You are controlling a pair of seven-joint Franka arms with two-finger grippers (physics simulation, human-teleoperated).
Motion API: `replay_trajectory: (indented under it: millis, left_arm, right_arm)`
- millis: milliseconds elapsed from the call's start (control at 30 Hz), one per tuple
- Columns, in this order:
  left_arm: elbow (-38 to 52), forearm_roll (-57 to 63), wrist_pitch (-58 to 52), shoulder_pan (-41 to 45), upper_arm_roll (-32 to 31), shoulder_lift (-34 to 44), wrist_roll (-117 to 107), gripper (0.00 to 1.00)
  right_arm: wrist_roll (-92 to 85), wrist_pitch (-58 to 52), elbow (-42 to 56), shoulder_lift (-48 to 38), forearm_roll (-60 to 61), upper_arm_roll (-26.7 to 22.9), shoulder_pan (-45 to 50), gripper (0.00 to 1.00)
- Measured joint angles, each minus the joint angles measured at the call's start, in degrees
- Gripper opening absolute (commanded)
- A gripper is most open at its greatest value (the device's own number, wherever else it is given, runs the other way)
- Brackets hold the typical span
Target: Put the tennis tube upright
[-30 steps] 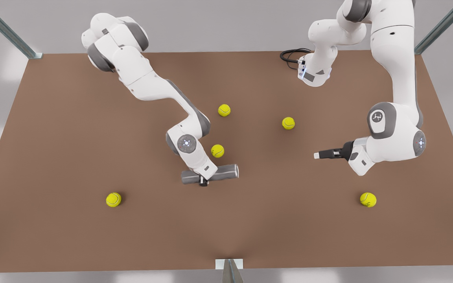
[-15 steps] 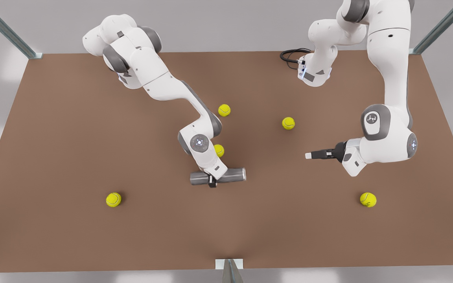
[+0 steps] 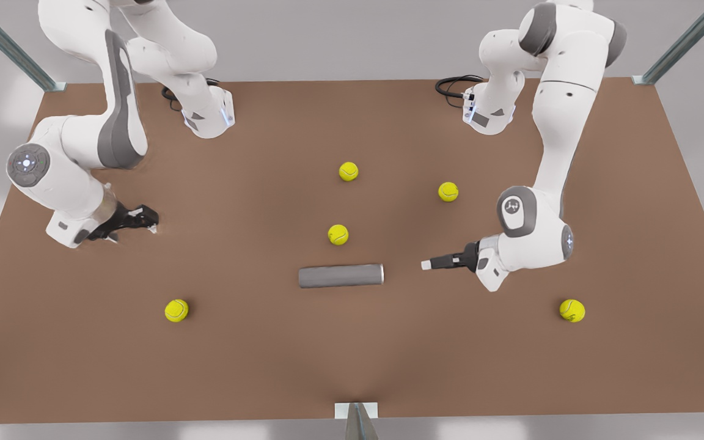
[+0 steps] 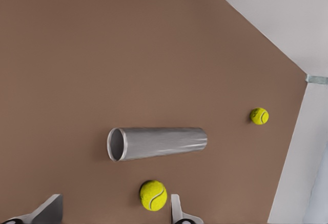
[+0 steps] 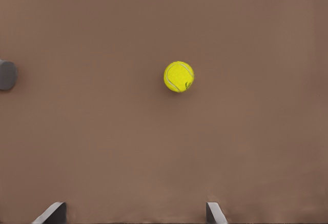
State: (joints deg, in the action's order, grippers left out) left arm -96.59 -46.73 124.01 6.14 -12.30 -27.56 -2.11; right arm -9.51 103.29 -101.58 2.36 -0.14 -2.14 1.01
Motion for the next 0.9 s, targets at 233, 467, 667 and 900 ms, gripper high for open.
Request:
replay_trajectory:
  millis: [233,467,667,900]
  left_arm:
    - [-0.22,-8.9,5.86,2.59,-2.35,-4.12,1.1,1.0]
    - [0.05,-11.25,5.46,2.07,-4.39,-8.14,6.33,0.99]
    - [2.5,-12.07,7.3,1.77,-4.39,-13.28,13.62,0.99]
    - [5.09,-13.29,8.33,2.47,-4.39,-16.78,15.92,0.99]
  right_arm:
    - [1.13,-5.46,1.5,-2.73,-2.75,4.12,-3.95,1.0]
    - [0.9,-4.9,7.72,2.91,-4.34,3.71,-5.29,1.0]
    - [0.54,-8.29,14.39,8.43,-4.03,3.72,-4.6,1.0]
    - [0.96,-7.58,16.36,9.87,-7.53,4.16,-4.73,1.0]
